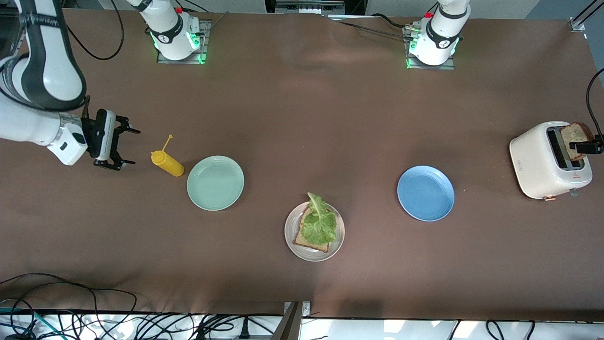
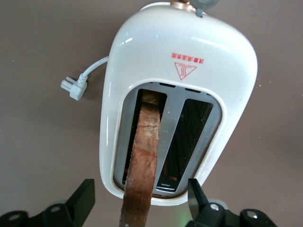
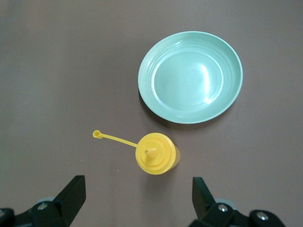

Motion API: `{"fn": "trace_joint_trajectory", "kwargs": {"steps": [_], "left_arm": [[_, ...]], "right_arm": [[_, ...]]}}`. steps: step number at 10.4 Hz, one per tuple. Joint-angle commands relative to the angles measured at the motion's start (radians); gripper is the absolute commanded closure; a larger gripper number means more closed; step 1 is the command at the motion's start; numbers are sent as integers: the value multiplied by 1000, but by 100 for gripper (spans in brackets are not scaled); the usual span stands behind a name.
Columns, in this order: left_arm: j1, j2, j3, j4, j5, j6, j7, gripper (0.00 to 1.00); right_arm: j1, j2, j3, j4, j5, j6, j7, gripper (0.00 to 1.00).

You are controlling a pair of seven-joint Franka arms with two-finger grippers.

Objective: Make sandwich on beige plate with both arms
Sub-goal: 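Move the right gripper around the yellow squeeze bottle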

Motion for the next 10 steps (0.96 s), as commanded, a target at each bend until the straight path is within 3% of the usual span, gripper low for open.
{"fn": "trace_joint_trajectory", "kwargs": {"steps": [1,2,3,10], "left_arm": [[14,-15,-13,-18,38,-38,35,75],[17,-15,-13,-18,38,-40,37,96],[15,-18,-12,-17,39,-40,35,100],[-2,-92,-24,3,39,-79,64,100]], "right_arm": [[-67,96,20,17,107,-6,-211,0],[-90,133,20,20,139,-6,-291,0],[-113,184,20,41,177,-7,-371,0],[-173,445,20,112,424,-102,-704,0]]}}
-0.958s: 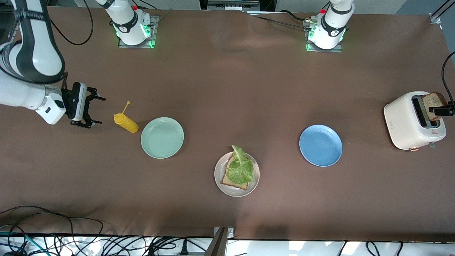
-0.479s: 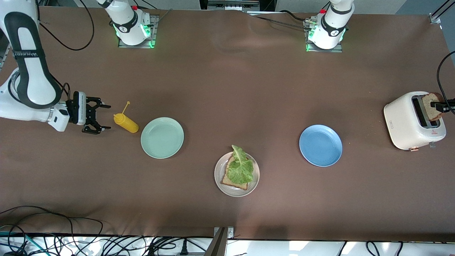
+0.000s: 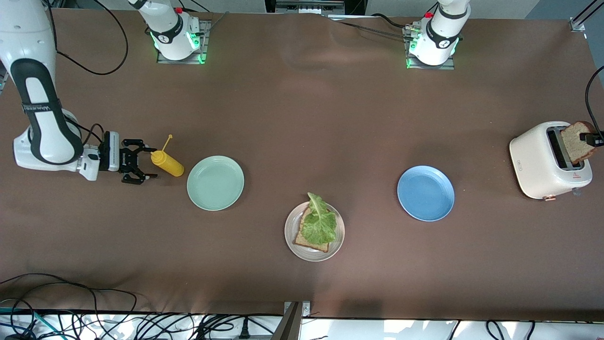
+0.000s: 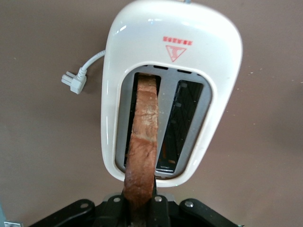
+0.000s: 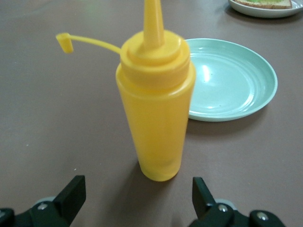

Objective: Make sandwich on beige plate with both arms
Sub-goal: 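Move the right gripper around the yellow squeeze bottle, then close the right gripper on the bottle while the left gripper lifts bread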

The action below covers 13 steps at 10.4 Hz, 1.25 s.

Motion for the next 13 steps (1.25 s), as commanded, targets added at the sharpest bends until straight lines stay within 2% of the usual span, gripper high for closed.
{"fn": "trace_joint_trajectory", "kwargs": {"steps": [1,6,7,8,9,10,11,13], "left_arm": [[-9,-45,-16,-5,38,-38,22,100],[-12,-110,-41,3,36,-54,28,100],[-12,-132,-47,3,33,-52,30,100],[-12,-155,-70,5,29,-52,30,100],[-12,-173,-96,14,22,-52,28,100],[-12,-193,-126,17,21,-52,25,100],[-12,-210,-157,17,21,-54,19,100],[-10,-262,-208,11,18,-77,16,100]], "right_arm": [[-23,77,18,40,82,-61,-58,0],[-21,137,41,38,156,-61,-79,0],[-21,137,42,38,164,-60,-79,11],[-20,137,45,38,164,-58,-79,31],[-20,137,53,38,164,-54,-79,56],[-20,134,55,38,162,-54,-78,88],[-20,131,56,40,159,-50,-78,100],[-20,101,64,40,149,-32,-58,100]]}}
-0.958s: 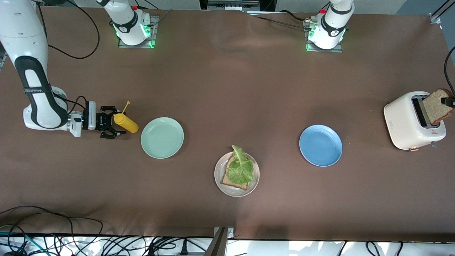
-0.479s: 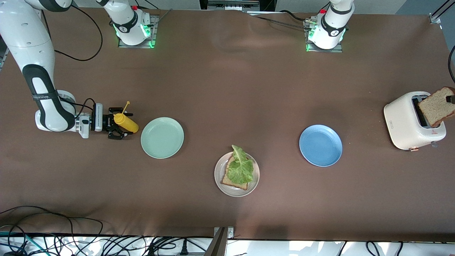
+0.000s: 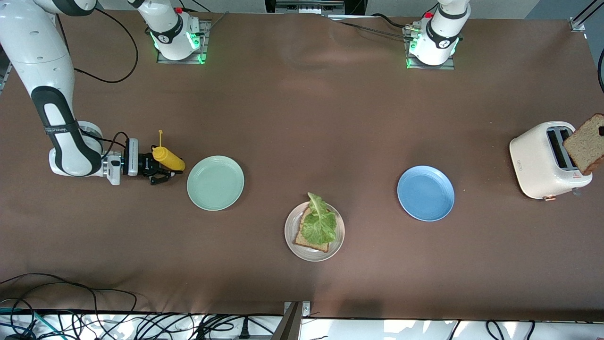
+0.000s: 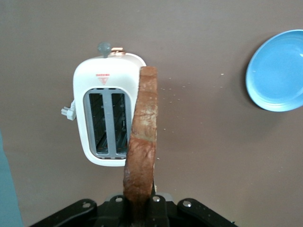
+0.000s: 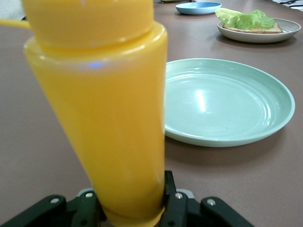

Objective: Make sandwich on beige plate with both arms
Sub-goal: 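Close the right gripper on the bottle while the left gripper lifts bread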

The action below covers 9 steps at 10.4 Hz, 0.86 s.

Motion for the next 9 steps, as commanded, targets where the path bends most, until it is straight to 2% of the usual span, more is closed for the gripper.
{"fn": "trace_joint_trajectory", "kwargs": {"steps": [1,2,5,6,8,9], "left_arm": [[5,-59,-54,-6,18,-36,4,100],[5,-73,-77,-5,18,-38,4,100],[6,-108,-104,-5,9,-37,1,100],[9,-108,-101,-3,-40,-37,-1,100],[14,-117,-103,-8,-51,-38,-1,100],[14,-136,-103,-15,-57,-50,-1,100]], "right_arm": [[-17,-70,45,7,-28,51,26,100],[-12,-114,62,7,-87,98,114,100],[41,-168,122,47,-302,172,462,100],[96,-200,120,68,-362,175,616,100],[216,-248,116,119,-495,195,899,100],[278,-251,102,145,-528,200,1011,100]]}}
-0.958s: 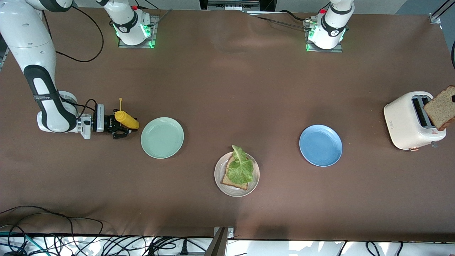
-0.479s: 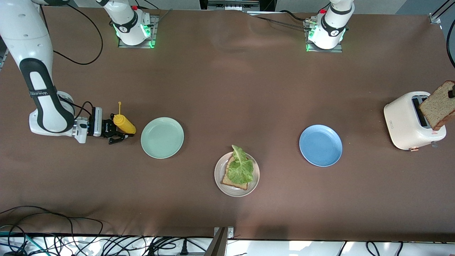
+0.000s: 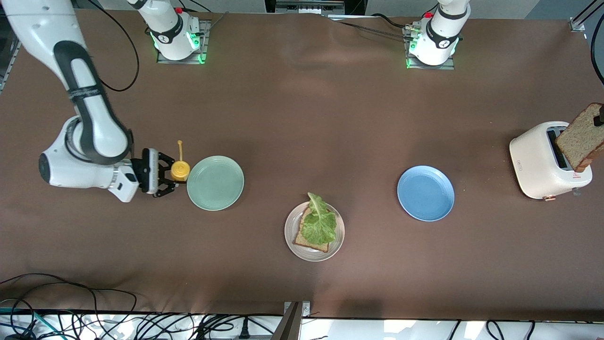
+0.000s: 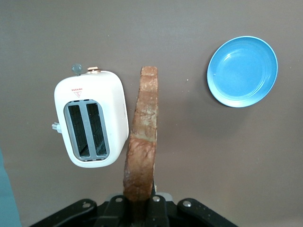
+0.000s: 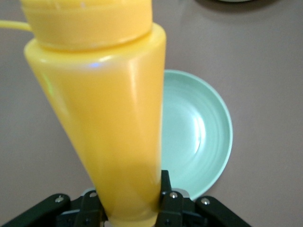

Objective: Make sandwich on beige plate with both arms
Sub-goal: 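Lift the yellow bottle over the mint-green plate with the right gripper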

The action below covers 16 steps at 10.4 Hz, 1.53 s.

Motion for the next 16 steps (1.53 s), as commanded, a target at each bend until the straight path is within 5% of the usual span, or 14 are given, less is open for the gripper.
{"fn": "trace_joint_trajectory", "kwargs": {"steps": [1,4,5,8,11,16], "left_arm": [[10,-39,-6,-17,-31,-36,0,100],[4,6,-4,-19,-71,-29,-2,100],[6,7,-4,-19,-72,-27,0,100],[0,18,-4,-20,-72,-27,-2,100],[0,20,-4,-20,-72,-23,-2,100],[0,20,-6,-20,-72,-26,-2,100]], "right_arm": [[161,-21,-46,79,-103,0,243,100],[295,41,-72,194,-275,0,501,100],[373,78,-124,245,-351,-1,567,100],[644,221,-375,392,-387,-6,642,100],[792,359,-536,522,-387,-1,711,100],[1083,549,-938,610,-410,-6,702,100]]}}
